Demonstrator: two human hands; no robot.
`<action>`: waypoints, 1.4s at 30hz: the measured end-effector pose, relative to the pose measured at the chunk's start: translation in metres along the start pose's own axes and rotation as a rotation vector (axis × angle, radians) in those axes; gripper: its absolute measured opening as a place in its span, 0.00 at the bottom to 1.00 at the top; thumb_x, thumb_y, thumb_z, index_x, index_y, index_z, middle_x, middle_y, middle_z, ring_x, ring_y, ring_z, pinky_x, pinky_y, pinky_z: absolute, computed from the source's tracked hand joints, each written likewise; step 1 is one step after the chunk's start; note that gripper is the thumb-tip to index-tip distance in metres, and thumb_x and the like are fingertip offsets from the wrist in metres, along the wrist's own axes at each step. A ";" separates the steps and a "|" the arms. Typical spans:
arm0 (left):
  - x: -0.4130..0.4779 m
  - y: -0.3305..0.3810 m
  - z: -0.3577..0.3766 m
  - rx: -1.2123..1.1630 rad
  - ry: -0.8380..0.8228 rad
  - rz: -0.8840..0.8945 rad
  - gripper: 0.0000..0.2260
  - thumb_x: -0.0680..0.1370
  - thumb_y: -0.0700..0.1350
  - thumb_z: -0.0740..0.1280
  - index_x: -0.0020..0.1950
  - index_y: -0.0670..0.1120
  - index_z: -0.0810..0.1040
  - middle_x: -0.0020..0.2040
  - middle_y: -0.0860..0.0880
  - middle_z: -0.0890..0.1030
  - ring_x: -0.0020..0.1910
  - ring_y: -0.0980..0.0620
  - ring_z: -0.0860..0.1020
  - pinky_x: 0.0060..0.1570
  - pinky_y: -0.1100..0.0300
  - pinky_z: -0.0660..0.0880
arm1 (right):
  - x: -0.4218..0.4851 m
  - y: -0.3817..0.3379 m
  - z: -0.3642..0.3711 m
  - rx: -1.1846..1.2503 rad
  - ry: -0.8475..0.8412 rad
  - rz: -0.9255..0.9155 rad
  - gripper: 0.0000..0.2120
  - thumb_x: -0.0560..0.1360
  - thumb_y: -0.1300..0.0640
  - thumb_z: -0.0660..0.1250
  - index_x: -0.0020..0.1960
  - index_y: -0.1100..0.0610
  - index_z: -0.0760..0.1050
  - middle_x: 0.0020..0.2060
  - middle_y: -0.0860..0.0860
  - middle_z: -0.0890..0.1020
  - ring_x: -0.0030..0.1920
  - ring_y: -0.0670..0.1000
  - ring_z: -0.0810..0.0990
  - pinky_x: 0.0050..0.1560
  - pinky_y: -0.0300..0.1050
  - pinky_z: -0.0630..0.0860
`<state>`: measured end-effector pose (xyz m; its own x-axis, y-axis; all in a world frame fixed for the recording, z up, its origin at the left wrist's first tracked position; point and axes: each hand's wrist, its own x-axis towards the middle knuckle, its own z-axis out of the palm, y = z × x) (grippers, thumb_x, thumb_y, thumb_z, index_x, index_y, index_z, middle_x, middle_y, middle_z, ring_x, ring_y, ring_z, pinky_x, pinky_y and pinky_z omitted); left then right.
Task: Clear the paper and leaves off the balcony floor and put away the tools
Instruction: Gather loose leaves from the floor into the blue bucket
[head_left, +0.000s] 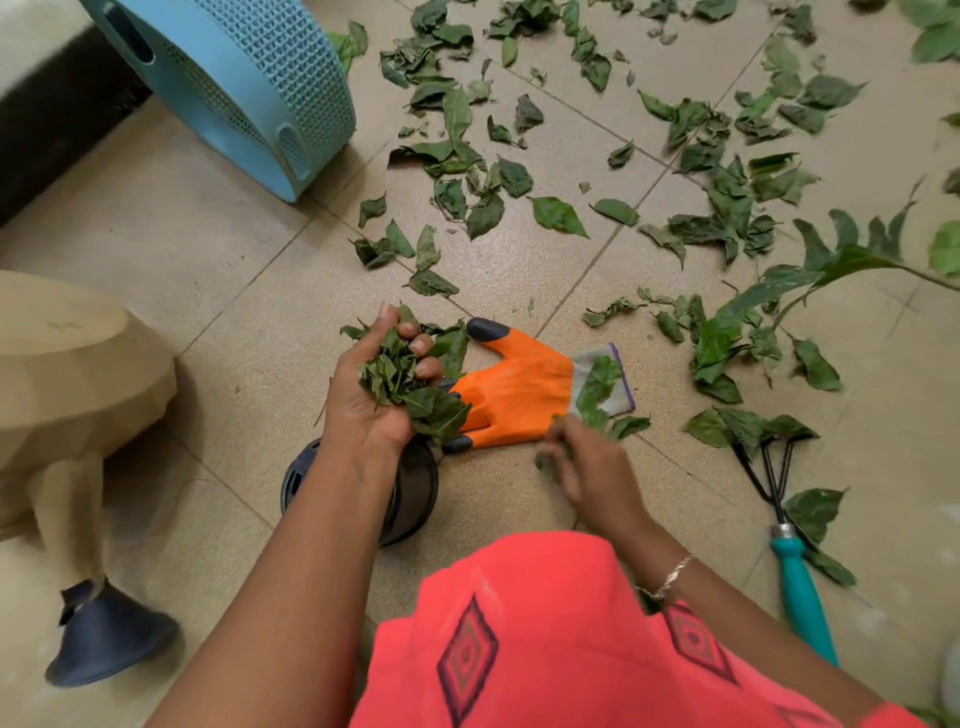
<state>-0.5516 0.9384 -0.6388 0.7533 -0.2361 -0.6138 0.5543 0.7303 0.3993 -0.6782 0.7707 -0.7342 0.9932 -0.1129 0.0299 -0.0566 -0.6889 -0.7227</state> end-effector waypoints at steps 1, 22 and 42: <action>0.001 0.000 0.001 -0.003 -0.009 -0.001 0.25 0.81 0.44 0.56 0.25 0.44 0.76 0.28 0.51 0.72 0.23 0.57 0.70 0.20 0.68 0.66 | 0.004 0.002 -0.012 0.087 0.068 0.108 0.04 0.75 0.62 0.62 0.49 0.56 0.74 0.34 0.49 0.78 0.31 0.46 0.76 0.32 0.29 0.66; 0.003 -0.011 0.001 0.034 -0.028 -0.021 0.17 0.77 0.44 0.59 0.28 0.45 0.74 0.29 0.51 0.72 0.24 0.56 0.71 0.20 0.68 0.66 | 0.013 0.043 -0.061 0.246 0.229 0.445 0.05 0.78 0.62 0.62 0.45 0.56 0.75 0.41 0.47 0.79 0.43 0.48 0.77 0.38 0.38 0.71; 0.003 -0.019 0.003 0.076 -0.023 -0.059 0.08 0.77 0.43 0.59 0.38 0.45 0.69 0.31 0.51 0.71 0.25 0.57 0.69 0.20 0.68 0.67 | 0.008 0.037 -0.032 -0.379 -0.033 0.251 0.05 0.77 0.59 0.61 0.50 0.59 0.72 0.41 0.55 0.78 0.37 0.55 0.76 0.33 0.42 0.65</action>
<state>-0.5592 0.9215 -0.6461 0.7258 -0.2930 -0.6224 0.6229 0.6639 0.4138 -0.6751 0.7213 -0.7384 0.9462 -0.2913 -0.1410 -0.3236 -0.8570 -0.4010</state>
